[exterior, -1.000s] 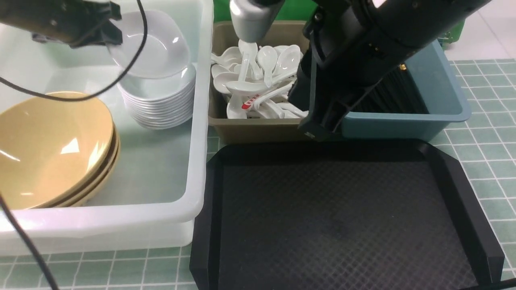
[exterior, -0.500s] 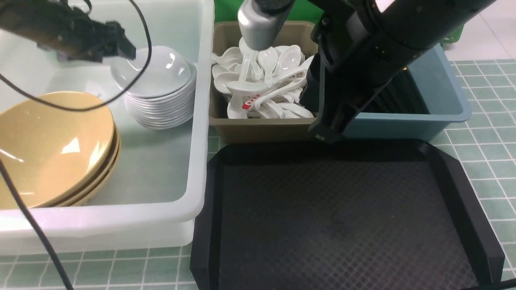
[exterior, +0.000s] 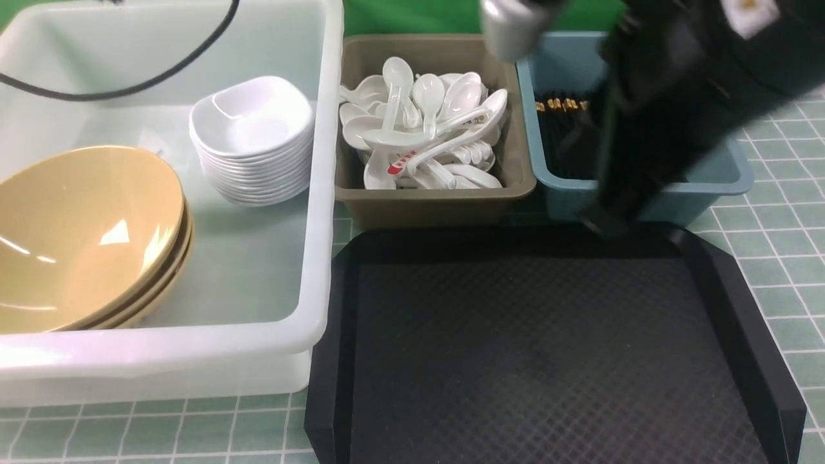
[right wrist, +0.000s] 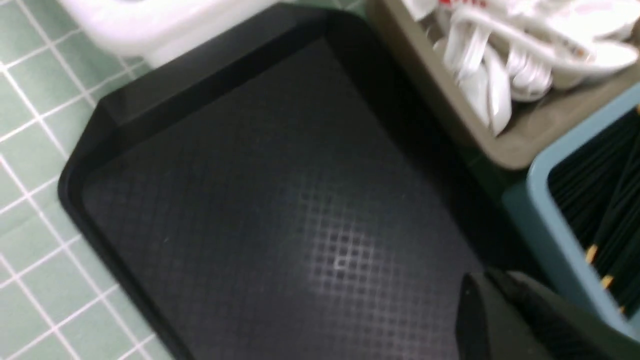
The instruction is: On blue table put chopsticks spoon bowls plates into blue grey white boxes.
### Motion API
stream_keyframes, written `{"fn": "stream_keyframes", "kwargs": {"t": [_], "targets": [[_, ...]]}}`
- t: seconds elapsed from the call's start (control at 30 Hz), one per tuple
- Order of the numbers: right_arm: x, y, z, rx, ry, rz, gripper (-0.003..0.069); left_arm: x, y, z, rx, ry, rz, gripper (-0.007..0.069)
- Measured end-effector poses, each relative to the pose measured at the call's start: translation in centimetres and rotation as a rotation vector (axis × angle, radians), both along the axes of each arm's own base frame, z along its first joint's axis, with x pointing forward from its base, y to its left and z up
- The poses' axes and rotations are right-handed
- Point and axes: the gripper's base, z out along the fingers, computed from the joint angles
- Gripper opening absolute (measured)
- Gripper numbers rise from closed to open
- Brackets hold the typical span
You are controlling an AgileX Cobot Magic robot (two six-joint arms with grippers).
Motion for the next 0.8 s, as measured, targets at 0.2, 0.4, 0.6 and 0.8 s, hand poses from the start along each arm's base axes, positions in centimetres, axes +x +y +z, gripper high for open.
{"fn": "stream_keyframes", "kwargs": {"t": [0.2, 0.4, 0.6, 0.8], "targets": [[-3.9, -3.5, -3.5, 0.09, -0.021, -0.008, 0.0065, -8.0, -1.6, -1.3, -0.015, 0.05, -0.037, -0.0008], [-6.9, -5.8, -5.7, 0.238, -0.09, 0.007, 0.0065, -15.8, -1.3, -6.1, -0.091, -0.016, -0.039, -0.0008], [-9.5, -7.5, -6.1, 0.5, -0.224, 0.033, 0.0065, -22.7, -0.7, -11.6, -0.187, -0.089, -0.017, -0.0008], [-10.7, -8.5, -6.7, 0.626, -0.293, 0.039, 0.0065, -26.4, 0.1, -14.5, -0.194, -0.249, -0.007, -0.001]]}}
